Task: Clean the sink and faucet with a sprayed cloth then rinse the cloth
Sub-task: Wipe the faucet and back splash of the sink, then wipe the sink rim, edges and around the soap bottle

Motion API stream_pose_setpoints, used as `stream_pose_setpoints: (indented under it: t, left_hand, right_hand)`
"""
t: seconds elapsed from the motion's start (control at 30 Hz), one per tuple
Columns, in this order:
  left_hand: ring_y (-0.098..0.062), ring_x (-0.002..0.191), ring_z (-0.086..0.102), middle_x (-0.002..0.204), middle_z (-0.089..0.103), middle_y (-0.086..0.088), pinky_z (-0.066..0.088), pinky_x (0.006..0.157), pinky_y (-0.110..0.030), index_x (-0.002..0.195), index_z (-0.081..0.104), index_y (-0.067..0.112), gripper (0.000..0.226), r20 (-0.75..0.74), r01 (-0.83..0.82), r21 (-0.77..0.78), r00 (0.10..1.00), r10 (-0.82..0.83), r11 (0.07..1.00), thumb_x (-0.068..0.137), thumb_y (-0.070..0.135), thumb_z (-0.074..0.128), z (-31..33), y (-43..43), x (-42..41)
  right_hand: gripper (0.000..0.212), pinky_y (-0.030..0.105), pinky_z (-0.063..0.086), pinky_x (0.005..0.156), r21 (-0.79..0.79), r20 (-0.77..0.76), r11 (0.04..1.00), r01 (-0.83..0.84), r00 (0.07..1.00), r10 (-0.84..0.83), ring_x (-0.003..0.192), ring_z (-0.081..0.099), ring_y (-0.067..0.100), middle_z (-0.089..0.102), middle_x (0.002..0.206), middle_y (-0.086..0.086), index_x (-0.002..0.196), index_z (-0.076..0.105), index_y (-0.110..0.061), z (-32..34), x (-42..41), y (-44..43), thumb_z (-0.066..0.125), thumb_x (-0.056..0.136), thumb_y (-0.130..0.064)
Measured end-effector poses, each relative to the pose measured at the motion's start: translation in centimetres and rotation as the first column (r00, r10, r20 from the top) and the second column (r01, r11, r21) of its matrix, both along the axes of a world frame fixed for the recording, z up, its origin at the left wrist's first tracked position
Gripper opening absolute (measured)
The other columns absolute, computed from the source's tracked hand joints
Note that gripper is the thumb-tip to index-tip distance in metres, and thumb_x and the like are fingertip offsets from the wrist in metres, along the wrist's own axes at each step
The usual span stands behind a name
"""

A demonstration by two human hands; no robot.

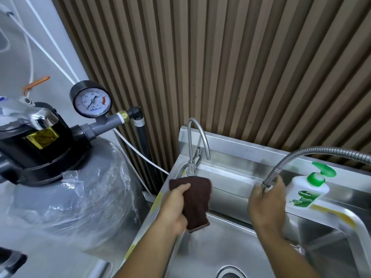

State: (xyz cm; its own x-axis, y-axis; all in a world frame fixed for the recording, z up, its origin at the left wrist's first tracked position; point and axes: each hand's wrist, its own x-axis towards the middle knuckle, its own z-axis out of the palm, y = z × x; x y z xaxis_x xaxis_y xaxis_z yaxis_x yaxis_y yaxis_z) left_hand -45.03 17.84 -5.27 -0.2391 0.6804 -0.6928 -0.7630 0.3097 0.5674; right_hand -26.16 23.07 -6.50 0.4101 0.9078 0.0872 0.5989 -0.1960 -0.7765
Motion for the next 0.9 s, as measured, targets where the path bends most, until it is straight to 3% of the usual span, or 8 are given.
stream_pose_setpoints:
  t: [0.17, 0.3, 0.4, 0.47, 0.57, 0.7, 0.83, 0.9]
  left_hand:
    - [-0.025, 0.084, 0.07, 0.087, 0.073, -0.005, 0.051, 0.068, -0.03, 0.097, 0.068, 0.016, 0.008, -0.582, -0.157, 0.087, 0.793, 0.178, 0.984, 0.094, 0.019, 0.061, 2.5, 1.1, -3.5]
    - [-0.034, 0.107, 0.063, 0.113, 0.067, -0.014, 0.051, 0.089, -0.039, 0.121, 0.063, 0.007, 0.028, -0.965, 0.143, -0.034, 0.253, -0.07, 0.989, 0.095, 0.009, 0.052, 0.3, 4.9, -5.0]
    - [-0.027, 0.146, 0.033, 0.158, 0.038, -0.008, 0.026, 0.121, -0.043, 0.152, 0.04, 0.014, 0.054, -0.921, 0.433, -0.388, -0.156, -0.356, 0.813, 0.099, 0.018, 0.048, -3.5, 7.3, -5.3]
    - [-0.024, 0.155, 0.008, 0.169, 0.014, -0.004, 0.007, 0.126, -0.045, 0.157, 0.031, 0.017, 0.06, -0.792, 0.401, -0.598, -0.428, -0.434, 0.694, 0.1, 0.036, 0.038, -4.9, 7.7, -5.4]
    - [-0.022, 0.156, -0.007, 0.17, -0.002, 0.0, -0.004, 0.125, -0.048, 0.16, 0.022, 0.023, 0.076, -0.682, 0.32, -0.701, -0.565, -0.465, 0.638, 0.093, 0.056, 0.023, -5.7, 6.4, -5.4]
    - [-0.023, 0.155, -0.011, 0.17, -0.005, 0.001, -0.007, 0.124, -0.05, 0.162, 0.015, 0.022, 0.085, -0.618, 0.292, -0.733, -0.663, -0.423, 0.614, 0.093, 0.072, 0.014, -6.0, 3.3, -5.5]
    - [-0.021, 0.156, -0.008, 0.169, 0.0, 0.003, -0.01, 0.123, -0.047, 0.161, 0.016, 0.02, 0.089, -0.623, 0.298, -0.722, -0.673, -0.399, 0.625, 0.093, 0.077, 0.012, -6.4, -2.0, -5.2]
    - [-0.017, 0.156, -0.005, 0.169, 0.007, 0.005, -0.008, 0.122, -0.044, 0.16, 0.021, 0.02, 0.085, -0.642, 0.279, -0.703, -0.646, -0.414, 0.655, 0.095, 0.072, 0.004, -6.4, -3.8, -4.9]
  right_hand:
    - [0.066, 0.047, 0.026, 0.12, 0.369, 0.156, 0.901, -0.229, 0.971, 0.183, 0.147, 0.029, 0.037, 0.033, 0.156, 0.022, 0.148, 0.036, 0.002, -1.7, -2.9, -5.0, 0.054, 0.09, -0.021]
    - [0.074, 0.054, 0.03, 0.118, 0.079, 0.354, 0.866, -0.493, 0.826, 0.438, 0.151, 0.022, 0.035, 0.029, 0.161, 0.016, 0.154, 0.03, -0.003, -4.3, -5.2, -3.9, 0.061, 0.091, -0.029]
    - [0.091, 0.049, 0.012, 0.125, -0.259, 0.495, 0.768, -0.585, 0.603, 0.626, 0.155, 0.0, 0.035, 0.004, 0.168, 0.015, 0.16, 0.01, -0.008, -5.4, -5.6, -0.8, 0.047, 0.091, -0.055]
    - [0.098, 0.046, 0.0, 0.124, -0.416, 0.552, 0.705, -0.575, 0.456, 0.698, 0.154, -0.01, 0.035, -0.009, 0.167, 0.016, 0.161, 0.002, -0.012, -5.8, -5.4, 1.2, 0.038, 0.089, -0.068]
    - [0.105, 0.051, 0.012, 0.119, -0.444, 0.627, 0.664, -0.602, 0.321, 0.71, 0.151, 0.019, 0.042, 0.012, 0.164, 0.021, 0.156, 0.035, -0.016, -6.5, -5.2, 3.2, 0.034, 0.073, -0.08]
    - [0.116, 0.052, -0.001, 0.122, -0.559, 0.591, 0.609, -0.563, 0.245, 0.768, 0.153, -0.015, 0.039, -0.026, 0.161, 0.013, 0.157, -0.015, -0.028, -7.5, -4.7, 4.3, 0.042, 0.073, -0.085]
    - [0.122, 0.061, 0.034, 0.11, -0.57, 0.602, 0.579, -0.583, 0.184, 0.777, 0.142, 0.036, 0.048, 0.034, 0.157, 0.024, 0.15, 0.047, -0.017, -7.5, -4.2, 4.3, 0.069, 0.049, -0.083]
    - [0.121, 0.063, 0.04, 0.105, -0.539, 0.626, 0.554, -0.635, 0.138, 0.768, 0.133, 0.048, 0.05, 0.048, 0.148, 0.026, 0.139, 0.058, -0.009, -7.8, -3.9, 5.0, 0.082, 0.04, -0.074]
